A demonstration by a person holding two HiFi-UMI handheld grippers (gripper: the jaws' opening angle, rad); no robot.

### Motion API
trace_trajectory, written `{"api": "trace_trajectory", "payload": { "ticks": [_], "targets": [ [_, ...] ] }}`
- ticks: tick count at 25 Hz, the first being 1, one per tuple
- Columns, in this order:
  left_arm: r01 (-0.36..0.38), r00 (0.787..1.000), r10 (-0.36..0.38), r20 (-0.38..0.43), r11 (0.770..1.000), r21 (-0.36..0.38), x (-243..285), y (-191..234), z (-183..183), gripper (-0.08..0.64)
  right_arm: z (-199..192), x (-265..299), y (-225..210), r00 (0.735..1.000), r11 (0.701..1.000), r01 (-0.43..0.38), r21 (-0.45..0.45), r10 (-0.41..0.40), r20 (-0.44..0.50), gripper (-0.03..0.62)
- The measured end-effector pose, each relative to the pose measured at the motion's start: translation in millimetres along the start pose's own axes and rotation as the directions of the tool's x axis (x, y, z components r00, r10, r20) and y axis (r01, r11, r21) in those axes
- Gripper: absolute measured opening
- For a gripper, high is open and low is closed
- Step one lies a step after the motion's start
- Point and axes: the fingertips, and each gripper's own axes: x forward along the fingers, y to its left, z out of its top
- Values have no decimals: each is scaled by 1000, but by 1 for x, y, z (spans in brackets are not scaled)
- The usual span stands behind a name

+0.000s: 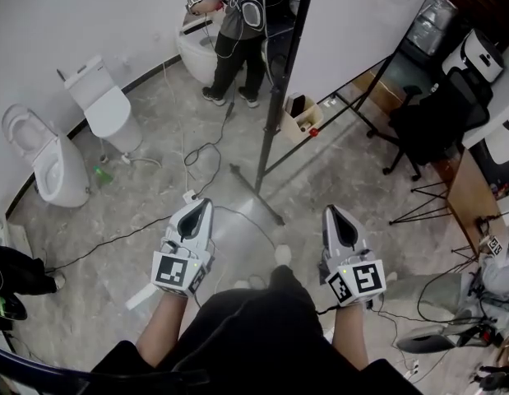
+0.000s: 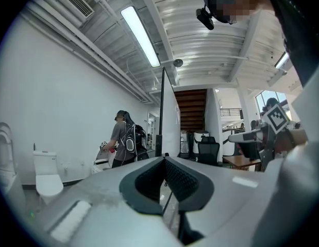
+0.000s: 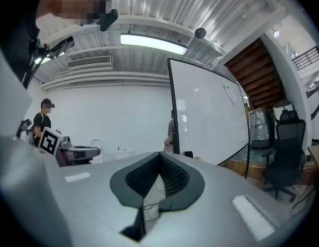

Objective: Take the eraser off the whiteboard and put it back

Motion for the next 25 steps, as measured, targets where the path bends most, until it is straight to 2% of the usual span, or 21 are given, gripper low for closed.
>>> {"api": "trace_trajectory", "payload": {
  "ticks": [5,9,13,25],
  "targets": [
    [-44,999,44,-16,999,4,37,-1,5,6,6,27,-33,999,999,-42,6,42,4,9],
    [-51,999,51,10,999,6,75,-15,19,6,12,47,-68,997,997,-74,16,74,1,9],
    [-66,998,66,2,998,14,114,-33,26,6,18,67,-104,993,993,-118,24,118,-5,9],
    [-157,987,157,-15,987,23,199,-78,23,6,15,120,-193,964,964,-265,36,266,-25,9]
  ]
}}
